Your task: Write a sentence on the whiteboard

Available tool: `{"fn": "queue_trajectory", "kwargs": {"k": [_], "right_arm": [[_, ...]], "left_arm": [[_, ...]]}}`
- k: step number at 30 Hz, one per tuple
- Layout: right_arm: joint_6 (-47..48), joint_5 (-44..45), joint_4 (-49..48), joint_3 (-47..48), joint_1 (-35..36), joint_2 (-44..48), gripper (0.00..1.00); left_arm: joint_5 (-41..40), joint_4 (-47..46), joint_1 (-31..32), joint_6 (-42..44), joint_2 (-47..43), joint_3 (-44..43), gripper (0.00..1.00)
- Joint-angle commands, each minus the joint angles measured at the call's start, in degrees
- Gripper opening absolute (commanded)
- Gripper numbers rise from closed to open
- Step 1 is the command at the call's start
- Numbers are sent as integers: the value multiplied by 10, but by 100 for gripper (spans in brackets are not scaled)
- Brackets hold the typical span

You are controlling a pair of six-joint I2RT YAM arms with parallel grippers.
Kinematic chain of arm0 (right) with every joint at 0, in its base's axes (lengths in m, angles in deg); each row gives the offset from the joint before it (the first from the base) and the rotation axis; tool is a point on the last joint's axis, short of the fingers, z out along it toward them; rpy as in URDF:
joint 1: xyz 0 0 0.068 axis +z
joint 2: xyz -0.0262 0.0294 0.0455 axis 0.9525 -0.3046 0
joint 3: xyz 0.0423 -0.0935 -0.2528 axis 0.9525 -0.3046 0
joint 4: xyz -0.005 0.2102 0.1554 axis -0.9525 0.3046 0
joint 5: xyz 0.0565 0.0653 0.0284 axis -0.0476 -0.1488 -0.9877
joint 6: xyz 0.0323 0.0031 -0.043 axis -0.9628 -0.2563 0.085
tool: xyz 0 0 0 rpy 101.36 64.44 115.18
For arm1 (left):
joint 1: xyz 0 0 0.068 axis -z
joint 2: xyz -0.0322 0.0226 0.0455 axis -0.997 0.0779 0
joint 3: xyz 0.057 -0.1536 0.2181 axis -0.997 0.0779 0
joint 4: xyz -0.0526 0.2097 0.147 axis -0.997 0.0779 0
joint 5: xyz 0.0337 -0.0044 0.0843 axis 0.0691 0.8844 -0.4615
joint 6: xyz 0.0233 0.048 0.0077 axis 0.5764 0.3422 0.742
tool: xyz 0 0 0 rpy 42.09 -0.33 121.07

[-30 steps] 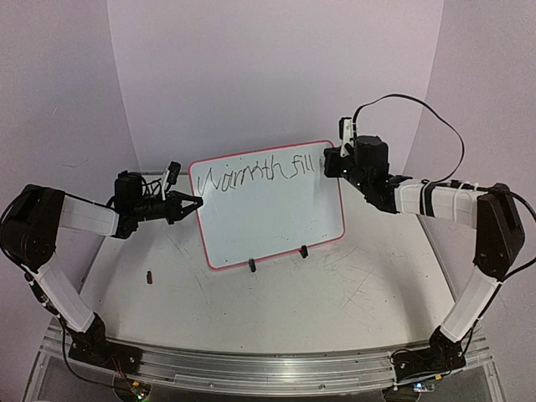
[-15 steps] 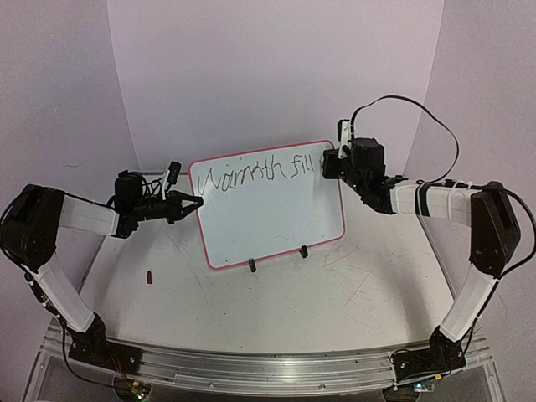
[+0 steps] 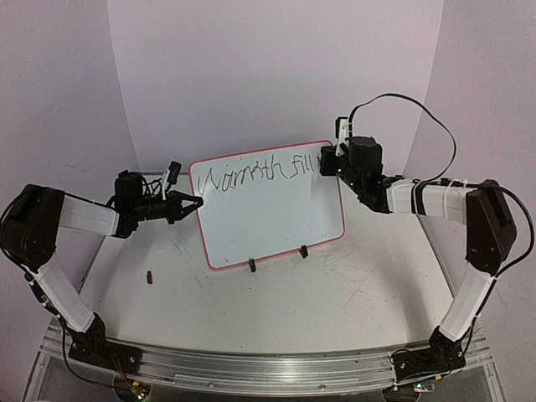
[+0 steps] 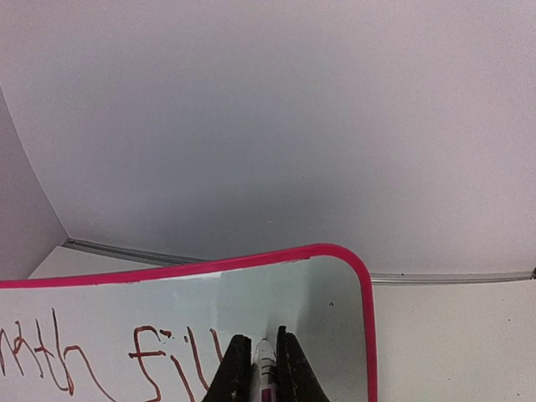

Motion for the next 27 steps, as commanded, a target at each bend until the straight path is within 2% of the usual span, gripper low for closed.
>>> {"fn": "queue_trajectory", "kwargs": {"k": [1, 8, 27], "right_arm": [[7, -5, -18, 25, 11, -11, 0], [-3, -7, -10, 9, 12, -4, 0], [-3, 57, 3, -22, 12, 19, 0]], "left_arm": [[-71, 33, 3, 95, 6, -3, 0], [-71, 34, 3, 95, 3, -1, 0], [-70, 34, 3, 95, 3, -2, 0]]}}
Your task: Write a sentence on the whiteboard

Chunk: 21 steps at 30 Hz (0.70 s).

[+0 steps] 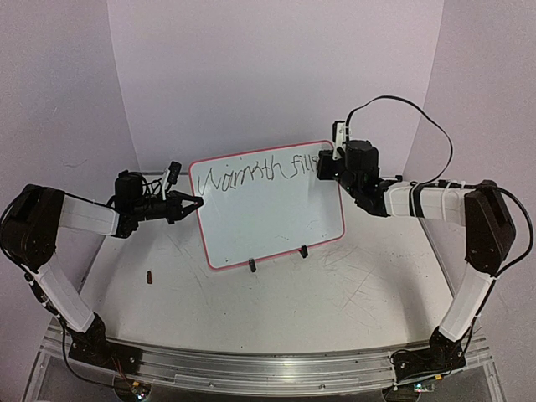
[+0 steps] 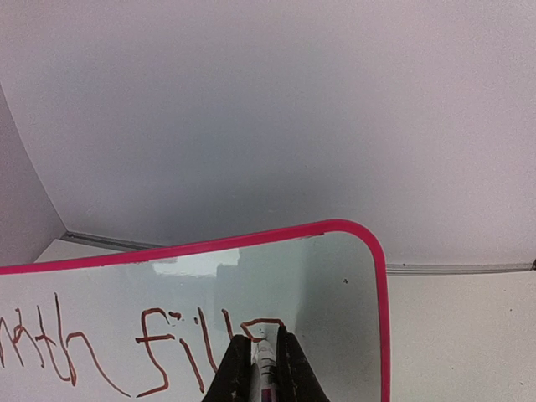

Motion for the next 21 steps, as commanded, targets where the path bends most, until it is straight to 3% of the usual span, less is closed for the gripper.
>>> {"fn": "queue_trajectory", "kwargs": {"k": [1, 12, 21], "right_arm": [[-1, 37, 5, -12, 1, 21, 0], [-9, 36, 23, -30, 1, 28, 0], [-22, -37, 0, -24, 7, 25, 0]], "left_arm": [[-70, 33, 3, 95, 3, -2, 0], [-68, 33, 4, 94, 5, -4, 0], [-68, 33, 4, 94, 8, -7, 0]]}}
